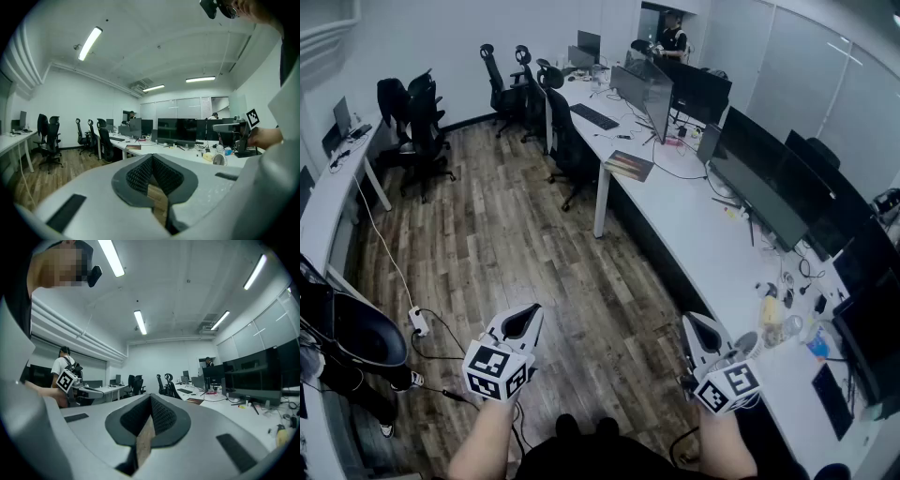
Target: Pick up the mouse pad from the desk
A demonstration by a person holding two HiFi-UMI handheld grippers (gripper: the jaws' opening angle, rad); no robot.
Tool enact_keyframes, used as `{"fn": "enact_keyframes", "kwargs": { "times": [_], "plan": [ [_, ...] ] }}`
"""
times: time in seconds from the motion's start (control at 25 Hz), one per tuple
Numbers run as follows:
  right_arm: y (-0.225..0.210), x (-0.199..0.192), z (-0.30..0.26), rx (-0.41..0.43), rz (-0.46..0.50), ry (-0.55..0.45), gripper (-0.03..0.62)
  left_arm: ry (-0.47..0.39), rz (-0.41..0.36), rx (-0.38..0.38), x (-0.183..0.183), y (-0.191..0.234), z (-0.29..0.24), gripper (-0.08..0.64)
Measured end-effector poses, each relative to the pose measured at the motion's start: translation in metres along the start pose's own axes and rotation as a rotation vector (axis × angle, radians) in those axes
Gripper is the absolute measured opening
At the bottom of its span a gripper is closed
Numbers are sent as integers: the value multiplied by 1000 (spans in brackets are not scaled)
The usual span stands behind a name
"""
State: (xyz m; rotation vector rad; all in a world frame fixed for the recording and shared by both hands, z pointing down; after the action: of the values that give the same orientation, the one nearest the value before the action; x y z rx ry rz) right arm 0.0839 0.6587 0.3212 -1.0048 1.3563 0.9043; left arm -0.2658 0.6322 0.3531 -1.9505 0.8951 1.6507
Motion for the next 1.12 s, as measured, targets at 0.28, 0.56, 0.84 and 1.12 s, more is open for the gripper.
{"fn": "enact_keyframes", "kwargs": {
  "times": [0.28, 0.56, 0.84, 1.12],
  "plan": [
    [-9, 2, 3, 9, -3, -7, 5, 1, 0, 7, 2, -7, -3, 9],
    [-15, 5, 8, 5, 42, -23, 5, 6, -7, 11, 5, -14, -11, 9],
    [-34, 11, 22, 22, 0, -62, 5, 10, -20, 13, 10, -33, -24, 9],
    [-58, 9, 45, 48, -27, -64, 6, 11, -33, 6, 11, -66, -36, 9]
  ]
}}
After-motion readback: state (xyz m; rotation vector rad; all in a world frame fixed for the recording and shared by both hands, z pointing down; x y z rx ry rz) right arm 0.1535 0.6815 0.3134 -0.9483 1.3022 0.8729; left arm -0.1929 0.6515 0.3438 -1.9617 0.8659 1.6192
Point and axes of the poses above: the fingertips, and each gripper's own axes: z backward along the fingers, y to its left, x out of its top, the point moved 8 cm from there along z, backward along the fingers, and after that the axes turned 13 degrees about -x, right-handed, at the moved point
